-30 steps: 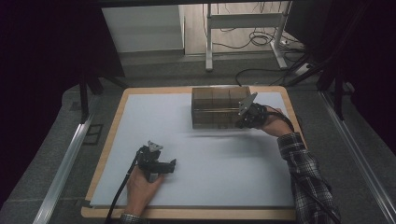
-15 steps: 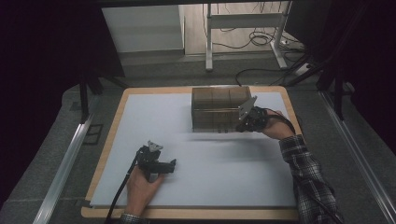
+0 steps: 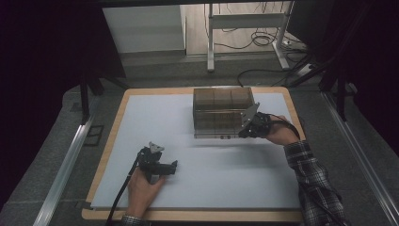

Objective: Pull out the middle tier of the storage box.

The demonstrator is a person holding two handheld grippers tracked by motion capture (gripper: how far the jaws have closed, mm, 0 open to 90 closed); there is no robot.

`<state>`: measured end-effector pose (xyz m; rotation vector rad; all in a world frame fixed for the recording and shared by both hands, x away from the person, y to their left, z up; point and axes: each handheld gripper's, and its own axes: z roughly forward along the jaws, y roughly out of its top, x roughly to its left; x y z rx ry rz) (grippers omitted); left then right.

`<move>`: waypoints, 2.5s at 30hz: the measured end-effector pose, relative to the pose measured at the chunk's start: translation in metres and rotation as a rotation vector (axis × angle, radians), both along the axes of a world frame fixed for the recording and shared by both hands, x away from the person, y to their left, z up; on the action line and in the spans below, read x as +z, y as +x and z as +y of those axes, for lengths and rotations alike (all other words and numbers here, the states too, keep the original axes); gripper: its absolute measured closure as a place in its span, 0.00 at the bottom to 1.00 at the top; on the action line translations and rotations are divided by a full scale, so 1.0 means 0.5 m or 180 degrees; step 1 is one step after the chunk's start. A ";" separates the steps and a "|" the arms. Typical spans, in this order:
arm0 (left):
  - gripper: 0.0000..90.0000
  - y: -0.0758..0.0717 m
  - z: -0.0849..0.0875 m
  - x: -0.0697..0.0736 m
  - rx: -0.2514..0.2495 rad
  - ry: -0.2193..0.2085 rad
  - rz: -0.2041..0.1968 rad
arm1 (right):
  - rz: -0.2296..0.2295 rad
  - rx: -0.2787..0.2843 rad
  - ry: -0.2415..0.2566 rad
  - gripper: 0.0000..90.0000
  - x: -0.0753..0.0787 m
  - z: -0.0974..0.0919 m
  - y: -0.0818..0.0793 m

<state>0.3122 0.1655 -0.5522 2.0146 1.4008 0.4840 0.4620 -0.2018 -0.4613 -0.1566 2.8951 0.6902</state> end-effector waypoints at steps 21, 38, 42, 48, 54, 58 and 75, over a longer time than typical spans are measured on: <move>0.00 0.000 0.000 0.000 0.0000 0.0000 0.0000 | -0.0137 -0.0053 0.0059 0.82 -0.004 -0.006 -0.014; 0.00 0.000 0.000 0.000 0.0000 0.0000 0.0001 | -0.0253 -0.0144 0.0195 0.73 0.005 -0.008 -0.038; 0.00 0.000 0.000 0.000 0.0001 0.0000 0.0001 | -0.0290 -0.0161 0.0213 0.70 0.007 -0.008 -0.046; 0.00 0.000 0.000 0.000 0.0000 0.0001 0.0001 | -0.0307 -0.0187 0.0275 0.66 0.012 -0.009 -0.056; 0.00 0.000 0.000 0.000 0.0001 0.0000 0.0001 | -0.0366 -0.0264 0.0302 0.59 0.015 -0.011 -0.065; 0.00 0.000 0.000 0.000 0.0001 0.0000 0.0001 | -0.0403 -0.0338 0.0311 0.54 0.016 -0.013 -0.072; 0.00 0.000 0.000 0.000 0.0001 0.0005 0.0005 | -0.0360 -0.0850 0.0674 0.28 0.006 -0.061 -0.107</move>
